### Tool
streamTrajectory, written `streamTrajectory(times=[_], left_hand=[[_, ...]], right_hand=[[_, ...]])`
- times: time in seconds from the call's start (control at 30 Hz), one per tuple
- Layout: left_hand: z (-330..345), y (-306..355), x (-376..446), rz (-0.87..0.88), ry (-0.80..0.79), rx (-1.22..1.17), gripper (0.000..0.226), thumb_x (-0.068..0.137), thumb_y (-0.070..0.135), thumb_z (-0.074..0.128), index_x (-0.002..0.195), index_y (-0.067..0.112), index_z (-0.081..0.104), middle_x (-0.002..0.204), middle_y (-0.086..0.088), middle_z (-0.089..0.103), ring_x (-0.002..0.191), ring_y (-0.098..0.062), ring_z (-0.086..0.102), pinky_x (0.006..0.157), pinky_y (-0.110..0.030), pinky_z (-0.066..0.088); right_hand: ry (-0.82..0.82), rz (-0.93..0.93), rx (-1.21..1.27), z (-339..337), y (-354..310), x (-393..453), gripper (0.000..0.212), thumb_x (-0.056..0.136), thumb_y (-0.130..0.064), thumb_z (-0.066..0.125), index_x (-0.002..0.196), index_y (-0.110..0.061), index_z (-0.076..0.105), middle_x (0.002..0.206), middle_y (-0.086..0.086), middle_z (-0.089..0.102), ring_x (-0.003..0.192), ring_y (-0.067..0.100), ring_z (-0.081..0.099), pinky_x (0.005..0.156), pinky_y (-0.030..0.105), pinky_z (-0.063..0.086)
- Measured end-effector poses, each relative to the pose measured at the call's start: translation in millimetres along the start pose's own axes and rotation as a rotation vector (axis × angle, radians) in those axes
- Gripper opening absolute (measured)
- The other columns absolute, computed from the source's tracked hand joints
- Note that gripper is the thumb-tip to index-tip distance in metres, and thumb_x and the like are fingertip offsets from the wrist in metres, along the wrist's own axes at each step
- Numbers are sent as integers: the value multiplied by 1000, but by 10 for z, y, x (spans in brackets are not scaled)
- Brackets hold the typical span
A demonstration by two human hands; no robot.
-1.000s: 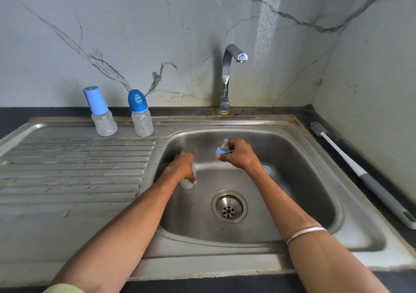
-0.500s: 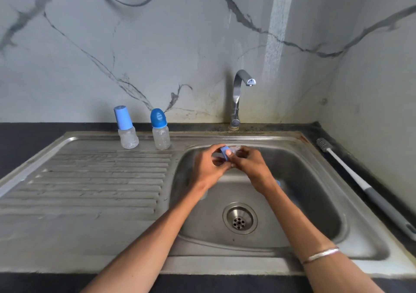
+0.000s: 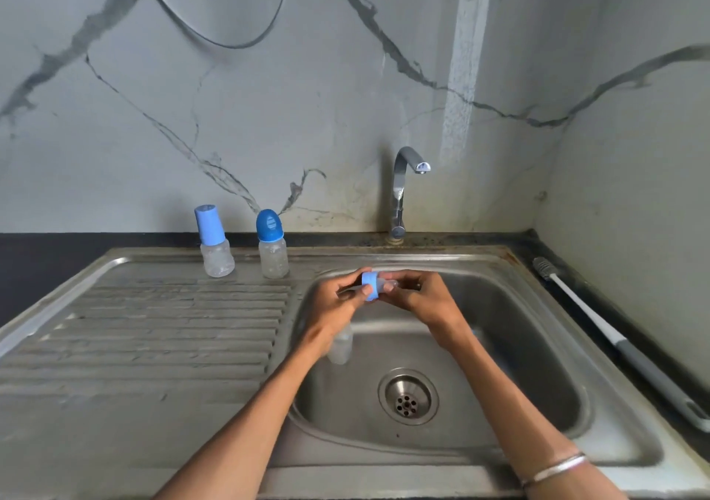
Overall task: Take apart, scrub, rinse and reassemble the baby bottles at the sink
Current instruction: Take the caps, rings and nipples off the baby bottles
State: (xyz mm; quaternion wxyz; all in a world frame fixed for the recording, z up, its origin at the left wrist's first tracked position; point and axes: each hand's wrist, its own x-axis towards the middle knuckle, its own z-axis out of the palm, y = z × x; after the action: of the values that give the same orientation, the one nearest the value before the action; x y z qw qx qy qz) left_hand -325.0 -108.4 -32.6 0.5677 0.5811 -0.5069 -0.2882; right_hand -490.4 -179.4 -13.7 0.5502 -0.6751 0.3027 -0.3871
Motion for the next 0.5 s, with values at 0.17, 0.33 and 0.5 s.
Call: streamTrajectory(times=[0.17, 0.33, 0.5], left_hand=[[12, -9, 54, -36, -17, -163, 34, 86, 7, 74, 118, 20, 73, 111, -4, 75, 110, -25, 69, 100, -48, 53], [18, -42, 81, -68, -43, -231, 38, 85, -5, 70, 122, 5, 68, 111, -11, 74, 108, -28, 69, 99, -48, 53], [41, 2, 61, -78, -60, -279, 38, 86, -10, 67, 123, 1, 67, 112, -13, 74, 106, -28, 70, 97, -45, 55]], right_hand=[[24, -4, -52, -20, 25, 17, 17, 87, -15, 76, 102, -7, 76, 93, 9, 77, 91, 21, 75, 90, 39, 59], [77, -18, -113, -27, 49, 41, 15, 82, -15, 79, 96, -8, 77, 88, 6, 78, 85, 20, 75, 86, 38, 60], [117, 6, -62, -30, 17, 31, 11, 78, -8, 82, 87, -4, 78, 83, 8, 77, 81, 23, 76, 84, 36, 60]])
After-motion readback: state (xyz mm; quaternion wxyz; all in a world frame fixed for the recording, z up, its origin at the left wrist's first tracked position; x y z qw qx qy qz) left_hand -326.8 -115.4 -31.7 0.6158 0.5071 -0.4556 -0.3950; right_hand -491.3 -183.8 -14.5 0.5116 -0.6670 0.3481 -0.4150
